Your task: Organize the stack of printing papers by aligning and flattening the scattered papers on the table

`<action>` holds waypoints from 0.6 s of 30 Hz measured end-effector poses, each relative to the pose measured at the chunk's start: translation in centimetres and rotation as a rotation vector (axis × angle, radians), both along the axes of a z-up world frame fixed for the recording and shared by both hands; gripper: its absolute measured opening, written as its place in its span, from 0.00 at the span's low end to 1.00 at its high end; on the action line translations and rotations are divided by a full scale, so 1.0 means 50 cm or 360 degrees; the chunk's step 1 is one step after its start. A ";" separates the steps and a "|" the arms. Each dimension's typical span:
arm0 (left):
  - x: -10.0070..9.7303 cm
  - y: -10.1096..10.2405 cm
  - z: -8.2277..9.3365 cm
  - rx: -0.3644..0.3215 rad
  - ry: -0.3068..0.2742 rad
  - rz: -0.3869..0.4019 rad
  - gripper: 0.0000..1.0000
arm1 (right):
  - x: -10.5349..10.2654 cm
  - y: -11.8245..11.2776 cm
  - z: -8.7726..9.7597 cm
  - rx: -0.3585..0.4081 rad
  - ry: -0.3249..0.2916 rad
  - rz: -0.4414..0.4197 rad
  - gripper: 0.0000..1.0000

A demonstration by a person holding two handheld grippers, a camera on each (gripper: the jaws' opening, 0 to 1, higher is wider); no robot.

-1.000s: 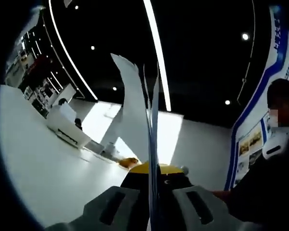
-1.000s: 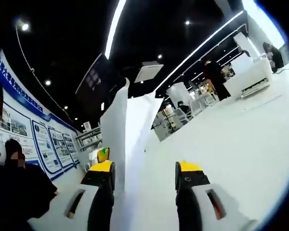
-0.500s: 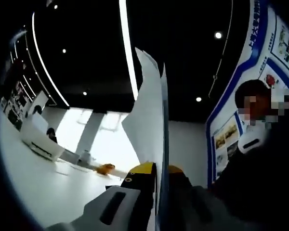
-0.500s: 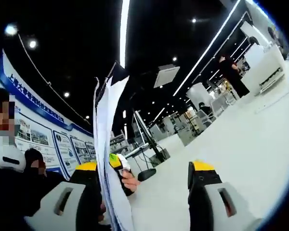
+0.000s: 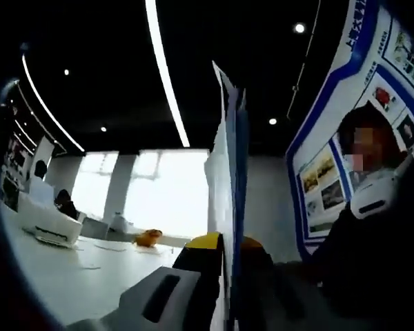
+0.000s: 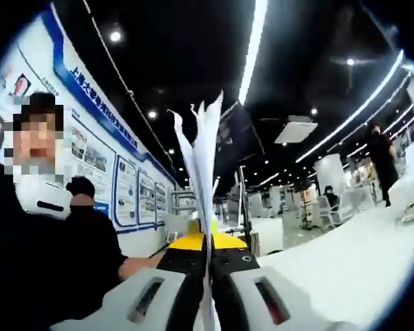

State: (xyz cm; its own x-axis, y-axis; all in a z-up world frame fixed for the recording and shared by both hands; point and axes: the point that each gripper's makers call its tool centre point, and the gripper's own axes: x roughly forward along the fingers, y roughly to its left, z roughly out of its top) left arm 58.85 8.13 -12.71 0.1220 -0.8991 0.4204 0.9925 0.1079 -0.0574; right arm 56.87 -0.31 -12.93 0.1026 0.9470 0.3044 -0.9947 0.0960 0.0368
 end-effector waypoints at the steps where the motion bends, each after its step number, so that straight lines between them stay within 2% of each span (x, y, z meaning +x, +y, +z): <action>1: 0.013 -0.005 -0.006 0.0045 0.0023 0.0046 0.06 | 0.011 -0.008 0.001 -0.0019 -0.0009 -0.0070 0.00; 3: 0.034 -0.025 -0.021 0.0139 0.0072 0.0131 0.06 | 0.026 -0.019 0.000 -0.0046 -0.0040 -0.0163 0.00; 5: 0.038 -0.039 -0.020 0.0144 0.0090 0.0143 0.06 | 0.040 -0.034 -0.002 -0.0047 -0.0064 -0.0222 0.00; 6: 0.039 -0.041 -0.019 0.0149 0.0089 0.0154 0.06 | 0.044 -0.037 -0.004 -0.0042 -0.0080 -0.0246 0.00; 8: 0.052 -0.043 -0.018 0.0198 0.0018 0.0282 0.06 | 0.056 -0.050 -0.007 -0.0004 -0.0089 -0.0312 0.00; 12: 0.059 -0.027 -0.002 0.0113 0.0075 0.0286 0.07 | 0.091 -0.096 -0.012 0.0195 0.0035 -0.0440 0.00; 14: 0.052 -0.031 -0.002 0.0107 0.0078 0.0266 0.06 | 0.098 -0.106 -0.022 0.0233 0.0058 -0.0469 0.00; 18: 0.038 -0.042 -0.001 0.0147 0.0017 0.0266 0.06 | 0.087 -0.101 -0.036 0.0252 0.0030 -0.0475 0.00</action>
State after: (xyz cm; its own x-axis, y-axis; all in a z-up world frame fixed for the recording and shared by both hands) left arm 60.77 6.06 -12.76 0.2772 -0.9006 0.3347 0.9596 0.2768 -0.0498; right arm 61.25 -5.36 -14.74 0.3755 0.8154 0.4406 -0.9225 0.3746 0.0929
